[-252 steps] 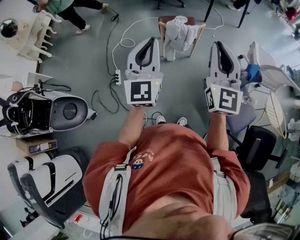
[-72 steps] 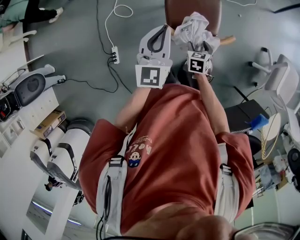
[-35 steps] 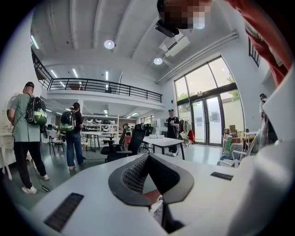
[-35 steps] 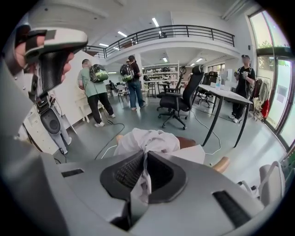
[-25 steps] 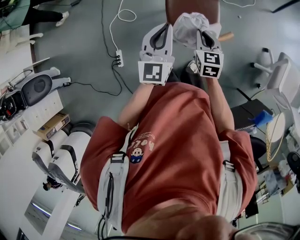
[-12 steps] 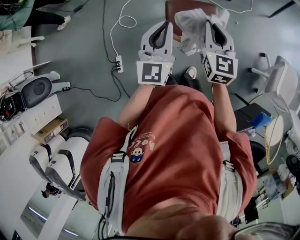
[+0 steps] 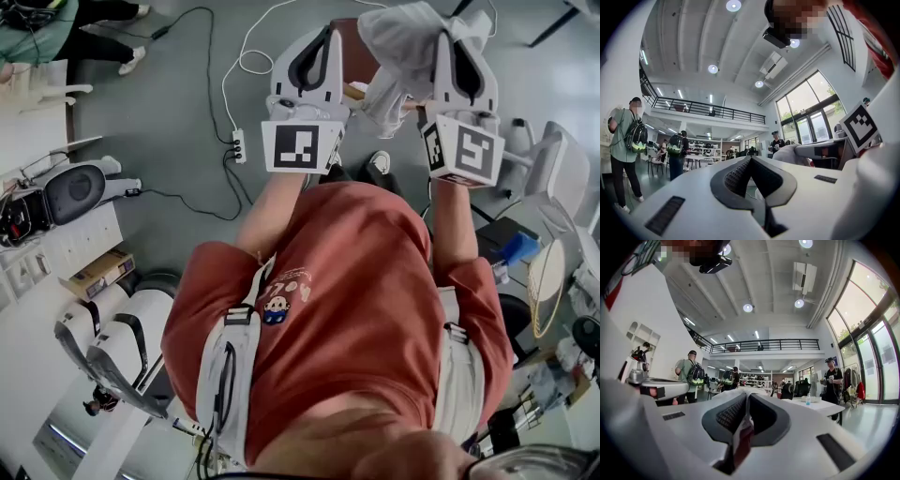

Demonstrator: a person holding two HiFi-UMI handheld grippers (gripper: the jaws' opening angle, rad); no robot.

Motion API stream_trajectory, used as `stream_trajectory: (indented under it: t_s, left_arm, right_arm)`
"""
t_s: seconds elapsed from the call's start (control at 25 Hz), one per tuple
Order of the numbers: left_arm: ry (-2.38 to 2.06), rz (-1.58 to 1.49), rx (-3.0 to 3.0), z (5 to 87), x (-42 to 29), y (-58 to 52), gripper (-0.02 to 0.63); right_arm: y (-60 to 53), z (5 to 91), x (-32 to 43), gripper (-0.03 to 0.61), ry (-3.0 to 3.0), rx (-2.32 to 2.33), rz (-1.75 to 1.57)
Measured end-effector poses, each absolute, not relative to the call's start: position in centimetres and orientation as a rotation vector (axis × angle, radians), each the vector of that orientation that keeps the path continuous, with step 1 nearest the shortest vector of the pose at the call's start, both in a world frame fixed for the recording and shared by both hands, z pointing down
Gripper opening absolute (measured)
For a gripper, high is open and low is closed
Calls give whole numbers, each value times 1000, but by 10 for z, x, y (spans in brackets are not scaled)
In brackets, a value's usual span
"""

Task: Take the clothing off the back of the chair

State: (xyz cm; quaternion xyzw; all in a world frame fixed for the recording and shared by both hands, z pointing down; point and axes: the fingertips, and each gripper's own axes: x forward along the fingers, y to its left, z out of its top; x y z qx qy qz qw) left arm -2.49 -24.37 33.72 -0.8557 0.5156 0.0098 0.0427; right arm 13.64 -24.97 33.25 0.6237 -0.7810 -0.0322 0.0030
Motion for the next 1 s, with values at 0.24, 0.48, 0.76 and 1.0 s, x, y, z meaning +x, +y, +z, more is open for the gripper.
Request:
stream_trajectory:
  t_s: [0.24, 0.48, 0.76, 1.0]
  left_arm:
    - [1559, 81, -2580, 288, -24, -254, 14]
    - [1524, 156, -2506, 238, -24, -259, 14]
    - [1494, 294, -2447, 188, -29, -256, 14]
    - [1465, 205, -2371, 158, -22, -254, 14]
  right_arm:
    - [-246, 271, 145, 40, -2470, 2028, -286]
    - [-240, 209, 157, 41, -2490, 2097, -470]
    - [-224, 133, 162, 41, -2487, 2177, -719]
    - [-215, 95, 176, 41, -2423, 2249, -841]
